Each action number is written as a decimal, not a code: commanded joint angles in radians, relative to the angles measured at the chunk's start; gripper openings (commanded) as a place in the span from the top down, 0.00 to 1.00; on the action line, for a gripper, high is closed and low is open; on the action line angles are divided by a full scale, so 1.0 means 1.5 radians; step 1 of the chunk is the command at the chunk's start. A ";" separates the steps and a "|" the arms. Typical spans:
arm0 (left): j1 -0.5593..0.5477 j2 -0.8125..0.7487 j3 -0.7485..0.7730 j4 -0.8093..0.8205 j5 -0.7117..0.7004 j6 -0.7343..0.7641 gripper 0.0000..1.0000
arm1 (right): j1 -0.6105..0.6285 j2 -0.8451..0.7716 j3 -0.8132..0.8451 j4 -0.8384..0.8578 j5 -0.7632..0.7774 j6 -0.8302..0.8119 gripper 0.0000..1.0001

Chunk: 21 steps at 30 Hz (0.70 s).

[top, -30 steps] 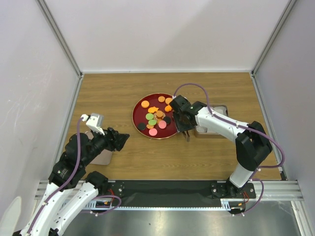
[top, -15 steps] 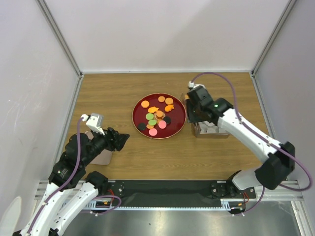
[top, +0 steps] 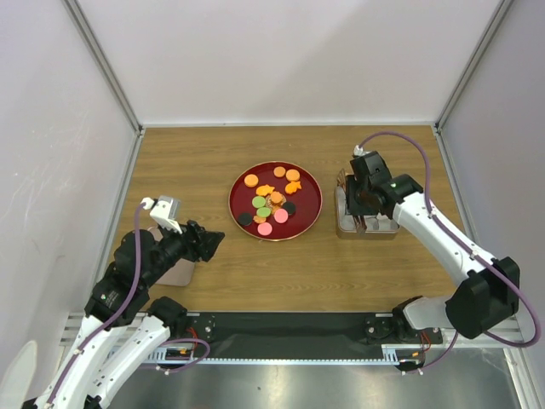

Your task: Pack the cookies

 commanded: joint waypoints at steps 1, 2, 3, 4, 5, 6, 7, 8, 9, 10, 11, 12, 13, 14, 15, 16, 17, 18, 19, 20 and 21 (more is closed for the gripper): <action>-0.003 0.003 -0.003 0.020 -0.002 0.010 0.30 | -0.011 0.007 -0.005 0.045 -0.018 -0.012 0.76; -0.003 0.003 -0.003 0.021 -0.003 0.010 0.30 | -0.013 0.010 -0.012 0.047 -0.021 -0.012 0.76; -0.003 0.004 -0.003 0.020 -0.002 0.011 0.30 | -0.016 0.011 -0.015 0.053 -0.021 -0.013 0.76; -0.003 0.003 -0.003 0.019 -0.003 0.010 0.30 | -0.016 0.013 -0.018 0.055 -0.021 -0.013 0.76; -0.003 0.003 -0.003 0.020 -0.002 0.010 0.30 | -0.018 0.017 -0.023 0.058 -0.023 -0.012 0.76; -0.003 0.002 -0.003 0.020 -0.002 0.010 0.30 | -0.021 0.018 -0.026 0.062 -0.024 -0.014 0.76; -0.003 0.002 -0.003 0.019 -0.002 0.010 0.30 | -0.025 0.020 -0.027 0.067 -0.024 -0.015 0.76; -0.003 0.002 -0.003 0.020 -0.002 0.011 0.30 | -0.028 0.022 -0.028 0.069 -0.026 -0.015 0.76; -0.003 0.001 -0.003 0.020 -0.002 0.010 0.30 | -0.031 0.026 -0.030 0.074 -0.027 -0.016 0.76; -0.003 0.001 -0.003 0.021 -0.002 0.010 0.30 | -0.037 0.028 -0.031 0.078 -0.029 -0.014 0.76; -0.003 0.001 -0.003 0.021 -0.002 0.011 0.30 | -0.038 0.030 -0.033 0.081 -0.032 -0.013 0.76; -0.003 0.001 -0.003 0.020 -0.002 0.010 0.30 | -0.040 0.034 -0.036 0.084 -0.033 -0.013 0.76; -0.003 0.001 -0.003 0.020 -0.003 0.010 0.30 | -0.041 0.037 -0.037 0.090 -0.036 -0.013 0.76; -0.003 0.000 -0.003 0.020 -0.002 0.010 0.30 | -0.042 0.039 -0.038 0.092 -0.039 -0.012 0.76; -0.003 0.001 -0.004 0.020 -0.002 0.010 0.30 | -0.043 0.046 -0.039 0.096 -0.039 -0.011 0.76; -0.003 0.002 -0.003 0.020 -0.002 0.010 0.30 | -0.043 0.050 -0.040 0.097 -0.040 -0.012 0.76; -0.003 0.001 -0.003 0.021 -0.003 0.010 0.30 | -0.044 0.052 -0.041 0.099 -0.042 -0.012 0.76; -0.003 0.001 -0.003 0.020 -0.004 0.010 0.30 | -0.044 0.055 -0.043 0.101 -0.041 -0.011 0.76; -0.003 0.002 -0.003 0.020 -0.004 0.010 0.30 | -0.045 0.056 -0.044 0.103 -0.042 -0.012 0.76; -0.003 0.002 -0.003 0.020 -0.004 0.010 0.30 | -0.045 0.057 -0.045 0.104 -0.041 -0.011 0.76; -0.003 0.001 -0.003 0.020 -0.004 0.010 0.30 | -0.046 0.057 -0.046 0.107 -0.041 -0.010 0.76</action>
